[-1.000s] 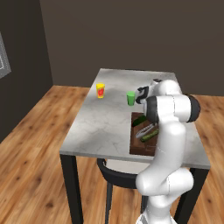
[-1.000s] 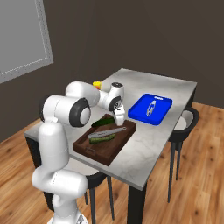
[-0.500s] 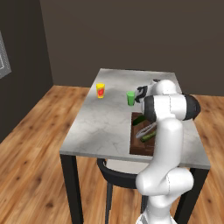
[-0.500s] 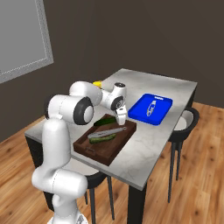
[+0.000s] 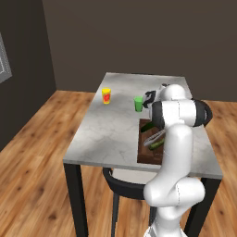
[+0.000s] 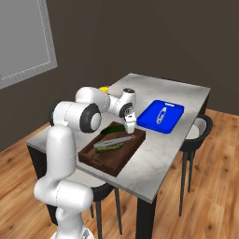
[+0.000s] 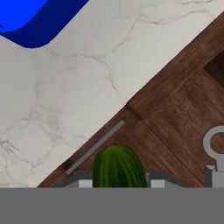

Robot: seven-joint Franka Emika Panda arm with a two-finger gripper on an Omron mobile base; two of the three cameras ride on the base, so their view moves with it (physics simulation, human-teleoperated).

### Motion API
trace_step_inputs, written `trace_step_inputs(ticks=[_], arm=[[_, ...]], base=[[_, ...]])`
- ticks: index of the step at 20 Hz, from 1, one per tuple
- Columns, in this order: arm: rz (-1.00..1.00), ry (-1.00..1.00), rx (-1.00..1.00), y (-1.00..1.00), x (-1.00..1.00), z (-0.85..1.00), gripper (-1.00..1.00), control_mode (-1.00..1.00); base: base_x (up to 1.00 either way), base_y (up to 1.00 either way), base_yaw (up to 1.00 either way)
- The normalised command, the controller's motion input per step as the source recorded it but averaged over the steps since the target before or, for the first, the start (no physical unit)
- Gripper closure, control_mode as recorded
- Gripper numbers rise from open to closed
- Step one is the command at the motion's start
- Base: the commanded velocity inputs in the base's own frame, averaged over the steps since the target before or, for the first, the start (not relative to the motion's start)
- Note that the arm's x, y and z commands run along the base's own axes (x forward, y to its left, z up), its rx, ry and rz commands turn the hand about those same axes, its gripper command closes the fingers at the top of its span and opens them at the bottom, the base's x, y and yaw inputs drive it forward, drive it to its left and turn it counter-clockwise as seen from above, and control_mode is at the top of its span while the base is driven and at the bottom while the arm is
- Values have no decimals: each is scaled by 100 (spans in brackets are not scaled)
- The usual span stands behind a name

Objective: Gather the cucumber and squash from the fridge and place them on a tray on the dining counter. Then gather the steak and chicken drumstick from the fridge and place them on the other tray.

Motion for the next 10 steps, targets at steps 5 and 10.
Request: trace_step_inputs(ticks=[5,10], arm=[[0,0,0,-3,-13,-25,100,-100],[0,-7,0,-13,-58,-12,100,-100]], base=[[0,0,0],[0,0,0]])
